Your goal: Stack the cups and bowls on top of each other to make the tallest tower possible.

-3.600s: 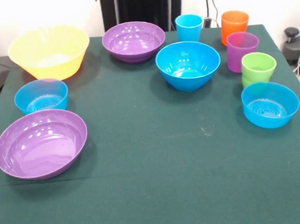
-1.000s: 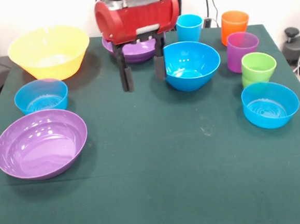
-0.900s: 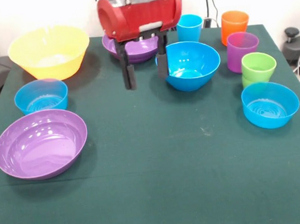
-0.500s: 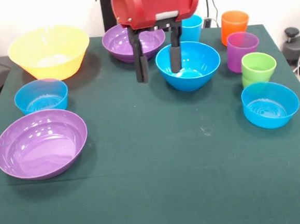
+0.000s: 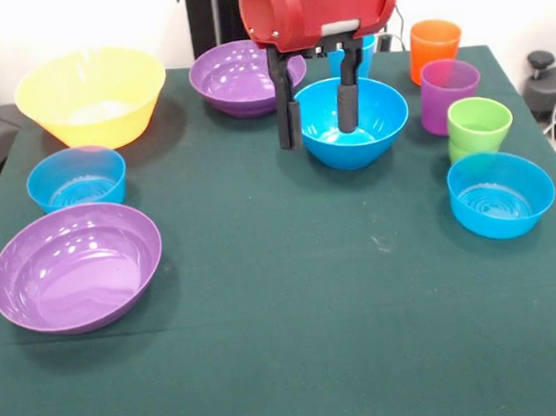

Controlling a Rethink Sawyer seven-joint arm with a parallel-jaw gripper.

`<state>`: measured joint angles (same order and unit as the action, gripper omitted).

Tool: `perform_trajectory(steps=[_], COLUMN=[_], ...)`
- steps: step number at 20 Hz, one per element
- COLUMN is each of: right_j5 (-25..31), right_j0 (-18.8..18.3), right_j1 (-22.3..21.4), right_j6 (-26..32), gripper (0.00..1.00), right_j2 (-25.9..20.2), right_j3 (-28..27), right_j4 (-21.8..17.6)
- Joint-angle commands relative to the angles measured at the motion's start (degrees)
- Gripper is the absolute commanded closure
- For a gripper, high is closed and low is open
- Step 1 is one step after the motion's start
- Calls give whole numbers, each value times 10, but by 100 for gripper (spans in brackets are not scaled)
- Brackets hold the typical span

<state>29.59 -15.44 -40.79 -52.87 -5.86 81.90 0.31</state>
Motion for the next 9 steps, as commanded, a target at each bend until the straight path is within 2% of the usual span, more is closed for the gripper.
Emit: perform_trajectory(steps=[1,9], right_j5=[0,-21], right_j0=[-2,58], right_j1=[7,46], right_j6=[-113,-158], gripper=[0,0], right_j2=[4,31], right_j3=[52,26], right_j4=[-14,-10])
